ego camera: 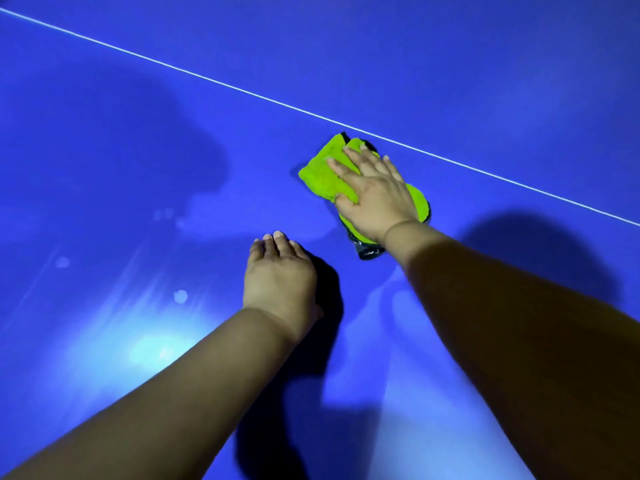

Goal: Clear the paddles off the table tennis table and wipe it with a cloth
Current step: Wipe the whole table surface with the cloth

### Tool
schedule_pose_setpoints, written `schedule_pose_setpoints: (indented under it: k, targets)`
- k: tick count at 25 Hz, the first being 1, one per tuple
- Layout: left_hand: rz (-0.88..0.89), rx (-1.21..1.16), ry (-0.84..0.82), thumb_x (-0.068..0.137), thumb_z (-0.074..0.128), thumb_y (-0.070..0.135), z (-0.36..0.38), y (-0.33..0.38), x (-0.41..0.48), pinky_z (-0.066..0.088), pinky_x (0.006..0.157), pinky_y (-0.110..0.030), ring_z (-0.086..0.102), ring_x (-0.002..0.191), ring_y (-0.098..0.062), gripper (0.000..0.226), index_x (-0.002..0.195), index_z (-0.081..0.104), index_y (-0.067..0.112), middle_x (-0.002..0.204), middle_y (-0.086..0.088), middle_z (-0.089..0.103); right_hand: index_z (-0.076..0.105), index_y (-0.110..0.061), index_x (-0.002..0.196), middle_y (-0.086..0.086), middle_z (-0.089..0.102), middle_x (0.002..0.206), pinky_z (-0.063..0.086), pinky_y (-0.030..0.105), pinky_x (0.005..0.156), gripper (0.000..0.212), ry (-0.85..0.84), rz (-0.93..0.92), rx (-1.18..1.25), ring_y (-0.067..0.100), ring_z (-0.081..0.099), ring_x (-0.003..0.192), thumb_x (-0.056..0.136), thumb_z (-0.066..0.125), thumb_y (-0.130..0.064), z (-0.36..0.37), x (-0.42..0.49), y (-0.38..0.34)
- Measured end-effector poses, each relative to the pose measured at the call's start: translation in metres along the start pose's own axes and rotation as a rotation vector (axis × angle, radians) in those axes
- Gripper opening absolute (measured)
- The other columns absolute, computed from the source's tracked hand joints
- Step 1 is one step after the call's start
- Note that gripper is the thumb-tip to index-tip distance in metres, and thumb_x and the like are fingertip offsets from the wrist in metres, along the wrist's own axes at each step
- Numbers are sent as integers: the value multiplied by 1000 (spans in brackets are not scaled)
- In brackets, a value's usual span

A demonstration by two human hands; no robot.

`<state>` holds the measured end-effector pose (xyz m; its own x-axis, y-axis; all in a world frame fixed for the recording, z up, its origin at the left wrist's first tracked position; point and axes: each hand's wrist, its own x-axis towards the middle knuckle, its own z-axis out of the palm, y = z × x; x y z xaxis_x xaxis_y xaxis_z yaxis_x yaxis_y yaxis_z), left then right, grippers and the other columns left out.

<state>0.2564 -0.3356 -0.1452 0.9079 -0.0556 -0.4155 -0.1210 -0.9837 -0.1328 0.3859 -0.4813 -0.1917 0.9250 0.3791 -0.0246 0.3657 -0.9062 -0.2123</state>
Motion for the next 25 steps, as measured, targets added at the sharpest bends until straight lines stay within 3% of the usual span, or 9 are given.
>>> schedule_pose_setpoints:
  k: [5,11,18,21,25]
  targets:
    - [-36,185,-164,77,67,44,-12,15,17,15,114,-46,33,131,-40,93,139,24,-12,144,-33,26,32,-39,146,-8,20,158,3,38,120,58,2,30,23,15,10,147,90,46,-36,-10,30,54]
    - [-60,177,-208,69,72,50,-14,16,16,14,115,-44,38,126,-38,99,136,30,-11,139,-30,34,31,-40,146,-5,19,159,2,37,119,67,35,217,30,17,10,148,80,32,-42,-23,-16,121]
    - [-76,72,-205,65,75,54,-13,14,14,22,111,-41,38,127,-37,93,133,41,-1,138,-24,38,29,-43,146,-4,19,159,1,38,118,65,-16,149,-2,20,9,148,81,30,-46,-9,-106,64]
    - [-56,-8,-122,66,73,56,-4,7,5,22,110,-42,28,135,-34,98,137,35,0,145,-22,31,31,-41,146,-3,23,158,5,41,119,68,-1,110,-8,22,13,147,79,26,-48,-1,-154,29]
    - [-71,-221,-30,75,67,55,11,-1,-11,9,114,-46,3,144,-25,101,146,15,6,156,-14,6,35,-41,144,-3,27,157,8,41,119,65,25,135,-9,22,18,146,80,31,-45,12,-215,-21]
